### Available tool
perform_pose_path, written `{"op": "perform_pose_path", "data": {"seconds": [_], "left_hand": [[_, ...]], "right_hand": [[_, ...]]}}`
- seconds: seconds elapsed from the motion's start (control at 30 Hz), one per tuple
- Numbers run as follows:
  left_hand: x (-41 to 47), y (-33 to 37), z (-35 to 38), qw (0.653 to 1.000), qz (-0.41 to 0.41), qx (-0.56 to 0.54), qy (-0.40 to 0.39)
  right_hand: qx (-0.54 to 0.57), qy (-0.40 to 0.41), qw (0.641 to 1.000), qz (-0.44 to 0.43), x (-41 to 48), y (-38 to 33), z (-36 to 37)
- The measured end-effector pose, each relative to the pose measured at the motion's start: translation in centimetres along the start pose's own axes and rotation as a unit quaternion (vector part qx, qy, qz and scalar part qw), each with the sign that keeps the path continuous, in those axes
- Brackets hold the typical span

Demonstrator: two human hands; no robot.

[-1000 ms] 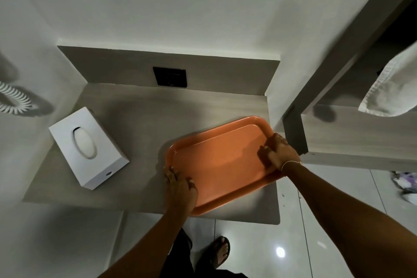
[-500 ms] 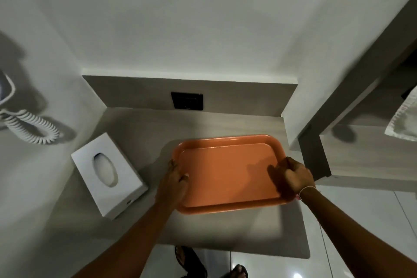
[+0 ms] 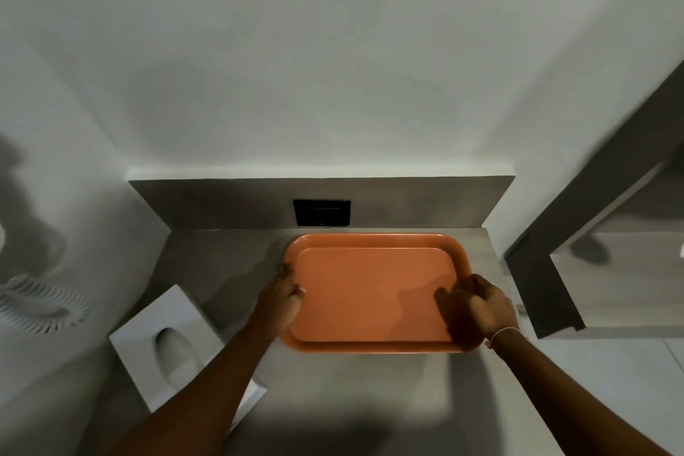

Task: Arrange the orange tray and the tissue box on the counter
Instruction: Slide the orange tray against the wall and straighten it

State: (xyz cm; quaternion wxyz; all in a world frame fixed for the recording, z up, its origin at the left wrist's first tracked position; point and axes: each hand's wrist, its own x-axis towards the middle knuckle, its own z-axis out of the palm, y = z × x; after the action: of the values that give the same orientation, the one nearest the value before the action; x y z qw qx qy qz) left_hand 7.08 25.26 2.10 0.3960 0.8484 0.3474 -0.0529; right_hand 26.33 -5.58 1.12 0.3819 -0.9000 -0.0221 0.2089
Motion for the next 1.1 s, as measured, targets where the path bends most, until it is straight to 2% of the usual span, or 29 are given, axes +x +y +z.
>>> {"op": "perform_pose_path", "data": {"seconds": [0.4, 0.47, 0.53, 0.63, 0.73, 0.87, 1.1], "left_hand": [[2.1, -1.1, 1.3, 1.000, -0.011, -0.001, -0.016], [2.0, -1.0, 1.5, 0.999, -0.005, 0.035, -0.017], [1.0, -0.6, 2.0, 0.991, 0.022, 0.133, 0.014], [-3.1, -0.6, 4.3, 0.958, 0.112, 0.257, 0.055], [-7.7, -1.9, 7.1, 0.947, 0.159, 0.272, 0.059], [-9.7, -3.6, 8.6, 0.947, 0.144, 0.285, 0.024], [-8.2, -2.3, 7.7, 0.933, 0.137, 0.332, 0.010]], "right_hand": [[-0.021, 0.017, 1.000, 0.011, 1.4, 0.5, 1.0], [-0.037, 0.014, 0.999, 0.003, 1.1, 0.4, 1.0], [-0.080, 0.014, 0.996, -0.041, 0.0, 0.5, 1.2], [-0.167, -0.020, 0.973, -0.157, -4.1, 1.9, 2.4], [-0.261, -0.093, 0.933, -0.231, -8.3, 4.0, 4.2], [-0.343, -0.128, 0.905, -0.219, -9.8, 5.9, 5.5], [-0.360, -0.092, 0.901, -0.223, -8.3, 5.1, 5.6]]}}
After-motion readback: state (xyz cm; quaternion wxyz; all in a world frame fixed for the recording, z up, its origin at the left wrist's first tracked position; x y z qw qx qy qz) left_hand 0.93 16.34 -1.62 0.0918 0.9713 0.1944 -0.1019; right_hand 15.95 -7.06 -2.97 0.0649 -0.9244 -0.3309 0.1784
